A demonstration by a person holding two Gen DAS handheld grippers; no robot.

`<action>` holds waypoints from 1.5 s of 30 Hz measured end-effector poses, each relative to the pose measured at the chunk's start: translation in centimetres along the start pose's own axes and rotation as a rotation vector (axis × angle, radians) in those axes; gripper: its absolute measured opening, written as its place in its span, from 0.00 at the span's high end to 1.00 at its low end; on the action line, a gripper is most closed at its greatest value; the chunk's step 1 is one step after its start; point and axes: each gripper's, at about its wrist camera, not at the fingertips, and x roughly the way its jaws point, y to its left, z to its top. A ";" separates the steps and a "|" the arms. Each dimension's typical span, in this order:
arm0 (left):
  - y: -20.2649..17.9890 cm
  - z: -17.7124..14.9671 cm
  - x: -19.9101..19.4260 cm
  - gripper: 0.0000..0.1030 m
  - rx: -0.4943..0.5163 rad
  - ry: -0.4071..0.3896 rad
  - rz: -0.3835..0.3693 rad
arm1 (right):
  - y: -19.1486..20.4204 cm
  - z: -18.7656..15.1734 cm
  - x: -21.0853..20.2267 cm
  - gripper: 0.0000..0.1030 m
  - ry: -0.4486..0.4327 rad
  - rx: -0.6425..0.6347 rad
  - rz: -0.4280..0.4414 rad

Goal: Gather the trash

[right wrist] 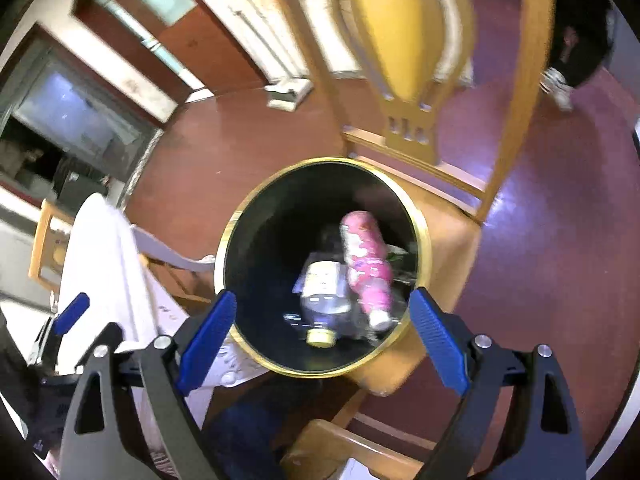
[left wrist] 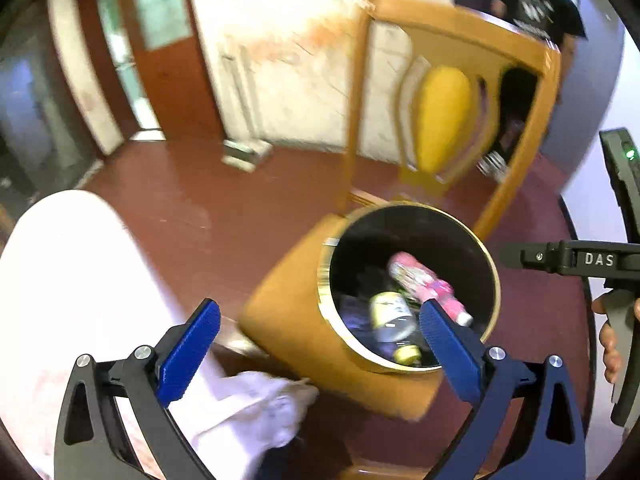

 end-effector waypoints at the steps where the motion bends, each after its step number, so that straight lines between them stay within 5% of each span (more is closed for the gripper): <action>1: 1.5 -0.6 -1.4 0.06 -0.030 -0.021 0.036 | 1.2 -0.2 0.0 0.14 -0.002 -0.023 0.005; 6: 7.5 -4.1 -6.6 0.06 -0.161 -0.092 0.202 | 8.9 -1.9 -0.3 0.14 -0.004 -0.175 0.079; 15: 19.9 -15.0 -18.9 0.06 -0.605 -0.151 0.530 | 28.9 -9.7 -1.1 0.14 0.021 -0.622 0.306; 20: 22.8 -20.4 -27.9 0.06 -0.733 -0.217 0.748 | 39.1 -14.8 -5.3 0.14 -0.052 -0.842 0.477; 24: 23.1 -23.4 -34.6 0.06 -0.803 -0.283 0.934 | 43.7 -18.0 -9.8 0.13 -0.154 -0.932 0.608; 30: 20.8 -24.9 -39.9 0.06 -0.873 -0.323 1.098 | 45.6 -22.4 -13.9 0.11 -0.256 -0.956 0.725; 45: 16.7 -24.9 -44.2 0.06 -0.858 -0.413 1.129 | 45.0 -25.3 -16.4 0.08 -0.373 -0.997 0.743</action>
